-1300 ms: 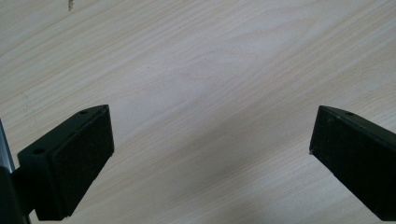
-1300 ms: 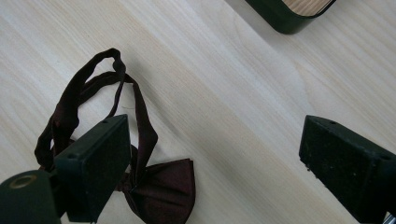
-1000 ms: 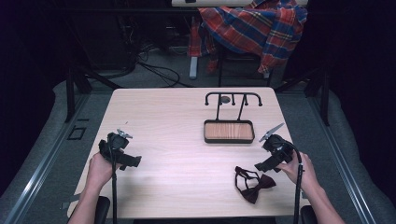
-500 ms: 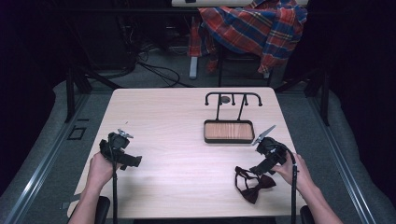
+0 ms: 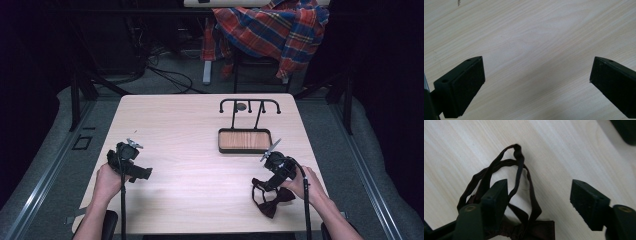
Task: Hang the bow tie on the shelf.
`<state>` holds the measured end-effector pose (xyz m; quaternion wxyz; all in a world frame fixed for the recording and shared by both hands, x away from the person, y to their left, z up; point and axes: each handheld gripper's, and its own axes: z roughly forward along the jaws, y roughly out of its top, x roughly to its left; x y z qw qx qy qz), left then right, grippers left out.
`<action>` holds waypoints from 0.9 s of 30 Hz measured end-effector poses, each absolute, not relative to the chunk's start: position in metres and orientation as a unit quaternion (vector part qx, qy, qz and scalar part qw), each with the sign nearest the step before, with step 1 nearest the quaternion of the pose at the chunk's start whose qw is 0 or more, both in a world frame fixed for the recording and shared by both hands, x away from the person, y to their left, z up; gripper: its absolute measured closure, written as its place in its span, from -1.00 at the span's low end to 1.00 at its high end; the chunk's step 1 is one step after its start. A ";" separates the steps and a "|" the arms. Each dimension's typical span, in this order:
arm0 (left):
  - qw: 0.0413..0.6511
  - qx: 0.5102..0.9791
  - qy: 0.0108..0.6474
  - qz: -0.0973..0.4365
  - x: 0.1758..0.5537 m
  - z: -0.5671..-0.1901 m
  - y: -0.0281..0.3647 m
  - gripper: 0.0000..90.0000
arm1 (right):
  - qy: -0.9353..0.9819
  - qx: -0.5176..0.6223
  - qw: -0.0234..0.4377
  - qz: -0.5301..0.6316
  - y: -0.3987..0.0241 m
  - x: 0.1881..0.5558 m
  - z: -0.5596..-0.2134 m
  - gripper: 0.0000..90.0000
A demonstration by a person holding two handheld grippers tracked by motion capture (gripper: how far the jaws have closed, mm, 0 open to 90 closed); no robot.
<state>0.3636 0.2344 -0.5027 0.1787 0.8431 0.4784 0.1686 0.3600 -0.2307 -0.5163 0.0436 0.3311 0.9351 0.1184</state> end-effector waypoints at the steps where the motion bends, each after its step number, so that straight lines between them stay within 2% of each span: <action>1: 0.177 0.844 0.477 0.168 0.364 -0.503 0.235 -1.00 | 0.936 0.331 0.039 0.117 -0.232 0.360 -0.517 -0.25; 5: 0.177 0.845 0.477 0.166 0.364 -0.503 0.234 -1.00 | 0.936 0.330 0.031 0.118 -0.231 0.360 -0.520 -0.17; 15: 0.175 0.845 0.477 0.167 0.364 -0.503 0.234 -1.00 | 0.942 0.323 0.049 0.081 -0.223 0.361 -0.529 -0.04; 22: 0.174 0.845 0.477 0.166 0.363 -0.503 0.234 -1.00 | 0.940 0.331 0.052 0.058 -0.227 0.365 -0.536 0.24; 27: 0.176 0.845 0.477 0.167 0.363 -0.503 0.235 -1.00 | 0.938 0.339 0.055 0.048 -0.228 0.366 -0.538 0.50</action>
